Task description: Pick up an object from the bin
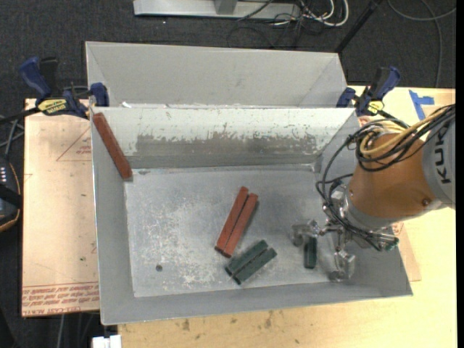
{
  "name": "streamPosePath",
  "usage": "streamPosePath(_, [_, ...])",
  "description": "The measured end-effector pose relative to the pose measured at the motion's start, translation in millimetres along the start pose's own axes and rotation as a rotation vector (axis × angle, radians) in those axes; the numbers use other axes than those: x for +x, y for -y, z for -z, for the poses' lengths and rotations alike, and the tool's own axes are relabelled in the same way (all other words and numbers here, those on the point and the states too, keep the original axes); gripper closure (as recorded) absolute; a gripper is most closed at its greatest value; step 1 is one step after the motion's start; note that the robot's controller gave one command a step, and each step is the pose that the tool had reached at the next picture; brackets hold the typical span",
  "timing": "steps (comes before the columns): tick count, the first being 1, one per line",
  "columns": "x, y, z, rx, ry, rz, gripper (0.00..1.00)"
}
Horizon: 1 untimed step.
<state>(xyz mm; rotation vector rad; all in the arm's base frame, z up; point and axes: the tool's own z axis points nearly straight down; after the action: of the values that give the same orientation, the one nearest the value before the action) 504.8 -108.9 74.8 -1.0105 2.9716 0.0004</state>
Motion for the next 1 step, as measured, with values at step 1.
streamPosePath(1, [-38.2, 12.8, -2.9, 0.0, 0.0, -0.001, 1.0])
